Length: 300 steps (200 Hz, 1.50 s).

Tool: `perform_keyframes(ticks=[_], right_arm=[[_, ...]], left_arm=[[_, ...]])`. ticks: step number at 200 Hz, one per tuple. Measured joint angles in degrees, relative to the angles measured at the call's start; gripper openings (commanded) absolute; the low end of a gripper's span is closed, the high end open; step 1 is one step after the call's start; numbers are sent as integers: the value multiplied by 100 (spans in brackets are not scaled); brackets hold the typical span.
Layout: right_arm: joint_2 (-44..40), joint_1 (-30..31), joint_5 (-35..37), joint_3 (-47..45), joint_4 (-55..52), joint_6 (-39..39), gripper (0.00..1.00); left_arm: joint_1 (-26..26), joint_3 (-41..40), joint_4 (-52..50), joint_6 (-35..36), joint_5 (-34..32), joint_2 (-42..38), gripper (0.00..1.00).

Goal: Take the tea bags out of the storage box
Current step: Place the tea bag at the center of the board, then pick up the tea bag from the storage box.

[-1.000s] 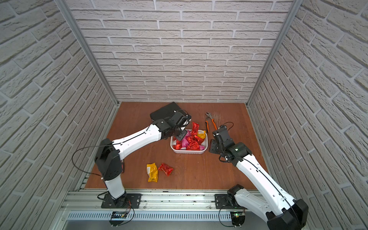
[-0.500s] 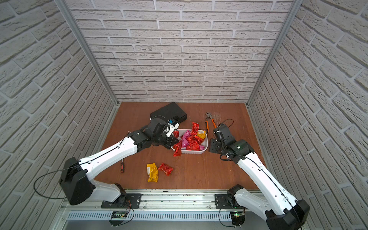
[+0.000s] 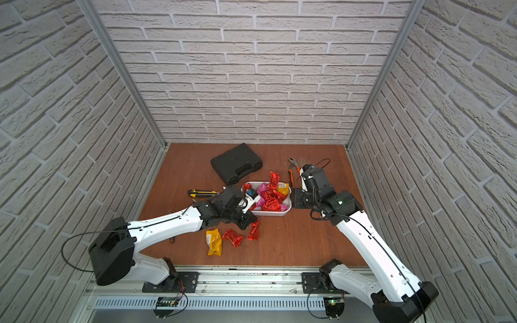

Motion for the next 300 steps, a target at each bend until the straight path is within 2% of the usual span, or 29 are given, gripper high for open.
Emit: perform_keyframes(ticks=[50, 58, 67, 71, 76, 87, 116, 148, 170, 186, 202, 225, 256, 300], right_arm=[[-90, -2, -326, -33, -24, -195, 57], [-90, -2, -363, -33, -26, -264, 57], [-90, -2, -398, -31, -37, -332, 57], [-90, -2, -413, -31, -46, -369, 57], [-90, -2, -437, -31, -59, -420, 57], [-90, -2, -481, -28, -81, -518, 57], [-90, -4, -575, -28, -105, -758, 57], [-90, -7, -833, -59, -74, -927, 56], [-37, -7, -1156, -208, 17, -929, 56], [94, -7, -1405, -321, 103, -892, 56], [321, -7, -1593, -391, 192, -791, 57], [721, -7, -1644, -402, 391, -535, 57], [1427, 11, -1626, -264, 706, -61, 56], [2841, 258, -1622, 999, 846, 212, 54]], left_arm=[[-525, -291, 278, -492, -872, 560, 0], [-577, -297, 271, -555, -1005, 575, 16], [-625, -299, 260, -592, -1187, 568, 47], [-651, -299, 258, -634, -1281, 564, 57], [-678, -299, 238, -675, -1397, 553, 64], [-741, -297, 129, -739, -1676, 490, 72], [-1029, -188, -319, -807, -2522, 105, 74], [-1224, 396, -636, -1058, -3436, -452, 76], [-1119, 772, -699, -1497, -4146, -741, 75], [-763, 905, -776, -1919, -4393, -896, 74], [-170, 903, -857, -2297, -4391, -984, 73], [732, 745, -813, -2555, -4024, -1040, 72], [1875, 619, -807, -2476, -2935, -1045, 72], [2776, 597, -568, -1998, -1499, -925, 72]])
